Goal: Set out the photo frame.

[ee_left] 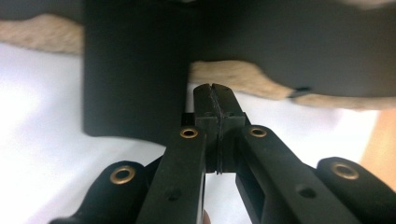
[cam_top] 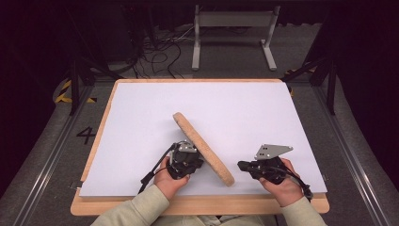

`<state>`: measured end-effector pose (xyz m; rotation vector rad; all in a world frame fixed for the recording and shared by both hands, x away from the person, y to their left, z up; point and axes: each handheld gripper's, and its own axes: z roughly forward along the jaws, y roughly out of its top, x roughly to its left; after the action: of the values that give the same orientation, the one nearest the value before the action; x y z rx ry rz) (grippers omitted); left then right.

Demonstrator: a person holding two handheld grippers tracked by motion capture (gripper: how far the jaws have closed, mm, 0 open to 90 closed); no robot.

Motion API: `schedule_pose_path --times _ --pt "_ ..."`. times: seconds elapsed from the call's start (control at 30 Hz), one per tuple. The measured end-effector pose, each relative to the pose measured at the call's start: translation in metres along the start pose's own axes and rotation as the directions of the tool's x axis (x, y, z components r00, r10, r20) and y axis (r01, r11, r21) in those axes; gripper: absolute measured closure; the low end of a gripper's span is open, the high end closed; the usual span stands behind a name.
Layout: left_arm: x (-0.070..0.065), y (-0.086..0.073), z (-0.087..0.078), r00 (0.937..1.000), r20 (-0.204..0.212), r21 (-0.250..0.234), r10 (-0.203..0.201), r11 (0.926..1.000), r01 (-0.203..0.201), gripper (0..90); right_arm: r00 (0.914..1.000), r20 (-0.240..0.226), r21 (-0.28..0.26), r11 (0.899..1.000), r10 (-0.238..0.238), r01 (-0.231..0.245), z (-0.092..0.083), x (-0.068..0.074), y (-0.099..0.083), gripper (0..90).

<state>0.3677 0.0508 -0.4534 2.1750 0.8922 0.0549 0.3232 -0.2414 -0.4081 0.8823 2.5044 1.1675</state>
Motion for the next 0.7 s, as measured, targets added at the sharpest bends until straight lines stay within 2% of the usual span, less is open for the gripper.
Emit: schedule_pose_path --times 0.07,0.2,0.33,0.5,0.63,0.7 --pt "-0.003 0.0 0.0 0.9995 -0.023 0.001 0.02 0.9998 -0.02 90.0 1.0 -0.002 -0.002 1.0 0.0 0.0 0.0 0.0 0.0 87.4" --pt "-0.001 0.0 -0.001 0.9991 -0.036 0.004 0.021 0.9998 -0.021 90.0 1.0 -0.001 0.001 1.0 -0.002 0.002 0.0 0.001 0.0 87.4" --pt "0.005 0.0 -0.005 0.9985 -0.054 0.002 0.001 1.0 -0.001 90.0 1.0 0.0 0.001 1.0 -0.003 0.003 0.0 0.001 0.0 87.4" --pt "0.016 -0.001 -0.009 0.9963 -0.073 -0.014 -0.045 0.9989 0.044 90.0 1.0 -0.004 0.003 1.0 -0.004 0.004 0.001 0.001 0.0 87.3" --pt "0.023 -0.002 -0.013 0.9952 -0.073 -0.016 -0.065 0.9978 0.064 90.0 1.0 -0.004 0.004 1.0 -0.005 0.005 0.001 0.001 0.001 87.3" --pt "0.027 -0.003 -0.014 0.9956 -0.07 -0.016 -0.063 0.9979 0.062 90.0 1.0 -0.004 0.003 1.0 -0.005 0.005 0.001 0.001 0.001 87.4"
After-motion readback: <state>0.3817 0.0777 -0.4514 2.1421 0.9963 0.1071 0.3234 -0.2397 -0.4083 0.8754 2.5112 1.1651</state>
